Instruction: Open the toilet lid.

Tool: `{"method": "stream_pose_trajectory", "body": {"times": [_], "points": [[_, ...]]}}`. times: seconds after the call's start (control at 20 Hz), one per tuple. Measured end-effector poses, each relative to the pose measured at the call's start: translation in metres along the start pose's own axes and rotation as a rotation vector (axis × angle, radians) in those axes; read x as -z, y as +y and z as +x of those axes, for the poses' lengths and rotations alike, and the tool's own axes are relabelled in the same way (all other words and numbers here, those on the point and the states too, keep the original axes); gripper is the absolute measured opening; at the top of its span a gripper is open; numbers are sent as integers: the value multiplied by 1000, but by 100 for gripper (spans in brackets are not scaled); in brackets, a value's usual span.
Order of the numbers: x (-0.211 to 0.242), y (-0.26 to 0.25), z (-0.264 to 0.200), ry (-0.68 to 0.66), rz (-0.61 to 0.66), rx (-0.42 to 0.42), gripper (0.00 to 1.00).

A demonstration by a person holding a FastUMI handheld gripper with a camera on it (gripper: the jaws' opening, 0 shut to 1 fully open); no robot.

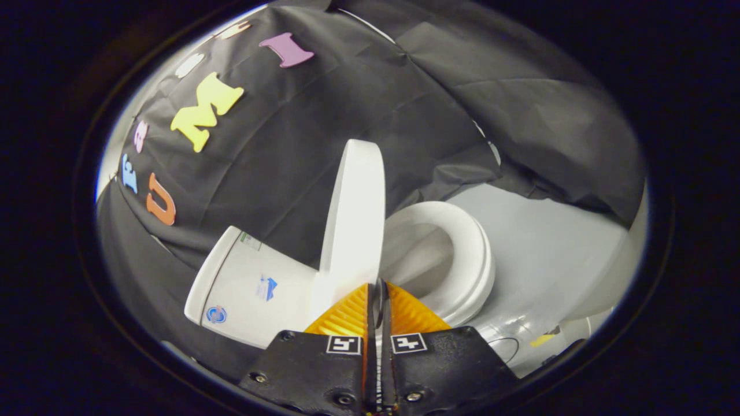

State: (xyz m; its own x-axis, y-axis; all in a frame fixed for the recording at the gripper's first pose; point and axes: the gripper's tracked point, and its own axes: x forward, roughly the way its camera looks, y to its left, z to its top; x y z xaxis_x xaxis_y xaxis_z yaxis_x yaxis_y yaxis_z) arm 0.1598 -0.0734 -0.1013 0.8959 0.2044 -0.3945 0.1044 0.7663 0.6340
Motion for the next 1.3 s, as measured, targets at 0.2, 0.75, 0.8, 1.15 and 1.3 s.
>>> {"method": "stream_pose_trajectory", "body": {"times": [0.2,0.75,0.8,1.15,1.3], "points": [[-3,17,-6,-22,-64,17,6],[-6,58,-17,-66,-177,21,6],[-6,62,-18,-72,-192,26,6],[-2,93,-22,-108,-299,44,6],[-1,105,-23,-122,-345,55,6]]}}
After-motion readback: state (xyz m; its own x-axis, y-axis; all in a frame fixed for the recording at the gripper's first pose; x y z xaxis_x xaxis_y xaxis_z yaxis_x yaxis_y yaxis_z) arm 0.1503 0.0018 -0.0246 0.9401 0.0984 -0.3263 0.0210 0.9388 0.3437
